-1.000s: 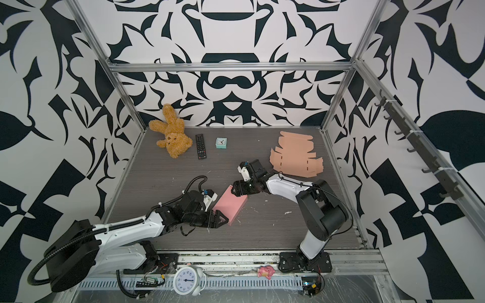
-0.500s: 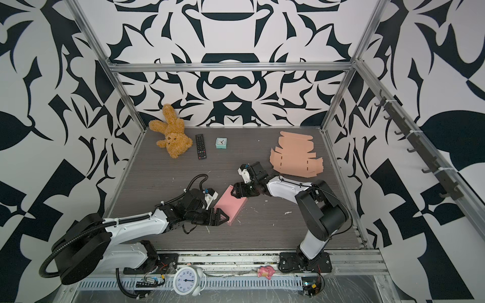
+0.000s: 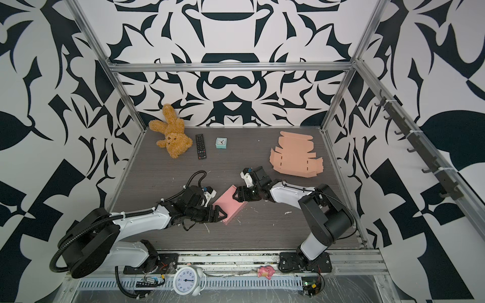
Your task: Fold the paper box
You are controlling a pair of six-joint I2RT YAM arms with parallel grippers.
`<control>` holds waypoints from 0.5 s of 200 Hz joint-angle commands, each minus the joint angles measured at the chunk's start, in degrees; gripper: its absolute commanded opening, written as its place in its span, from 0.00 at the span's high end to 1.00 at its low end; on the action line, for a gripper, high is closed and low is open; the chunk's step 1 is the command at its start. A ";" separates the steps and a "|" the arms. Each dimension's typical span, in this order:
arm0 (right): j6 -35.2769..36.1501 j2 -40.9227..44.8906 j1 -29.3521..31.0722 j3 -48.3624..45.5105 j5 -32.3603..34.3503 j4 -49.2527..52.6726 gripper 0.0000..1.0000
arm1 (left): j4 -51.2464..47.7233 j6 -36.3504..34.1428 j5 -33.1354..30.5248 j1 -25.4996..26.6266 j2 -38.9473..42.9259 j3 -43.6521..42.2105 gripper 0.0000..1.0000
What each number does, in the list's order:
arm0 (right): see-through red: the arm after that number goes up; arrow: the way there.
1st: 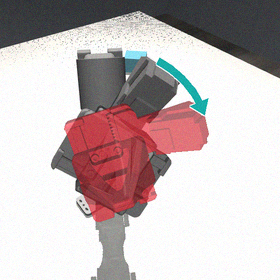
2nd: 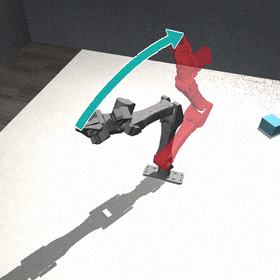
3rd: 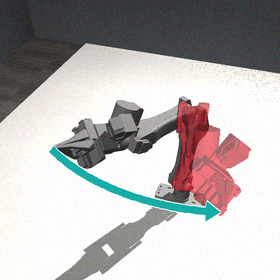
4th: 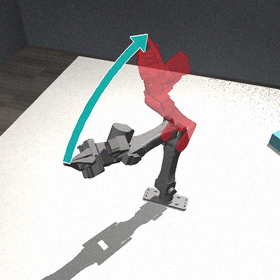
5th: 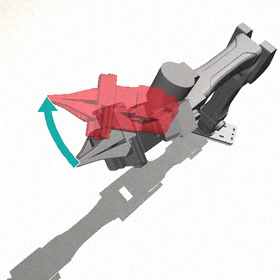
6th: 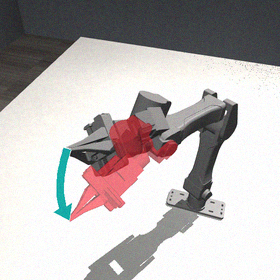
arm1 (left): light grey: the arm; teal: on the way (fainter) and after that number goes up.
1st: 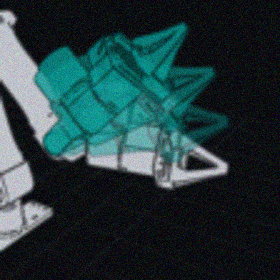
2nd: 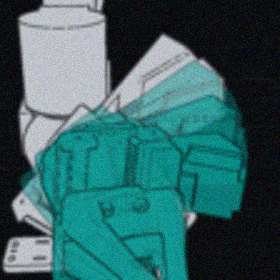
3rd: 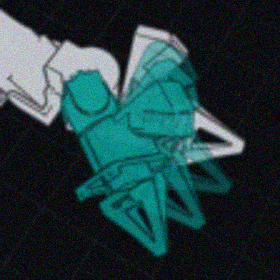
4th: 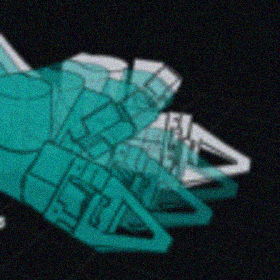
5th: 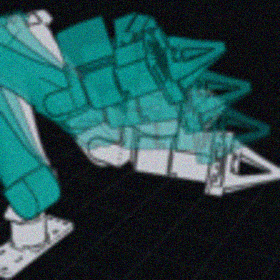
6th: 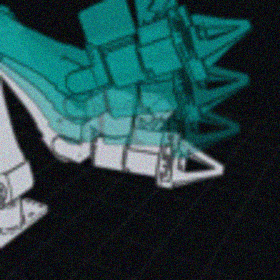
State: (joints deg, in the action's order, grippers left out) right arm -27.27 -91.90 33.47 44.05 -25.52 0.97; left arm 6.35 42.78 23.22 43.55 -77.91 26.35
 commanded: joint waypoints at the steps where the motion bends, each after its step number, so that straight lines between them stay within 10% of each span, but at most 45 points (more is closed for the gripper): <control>1: -1.49 2.00 0.63 -0.91 -1.74 -2.02 0.28 | 2.16 -1.37 1.88 -1.04 -1.17 2.95 0.20; 100: -0.95 1.46 1.56 0.96 0.98 -0.93 0.29 | -2.40 -6.32 4.03 -7.53 -5.28 9.37 0.23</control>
State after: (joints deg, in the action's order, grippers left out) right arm -28.75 -90.37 33.50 41.78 -24.01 -0.16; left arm 3.29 39.42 24.93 37.26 -81.89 31.90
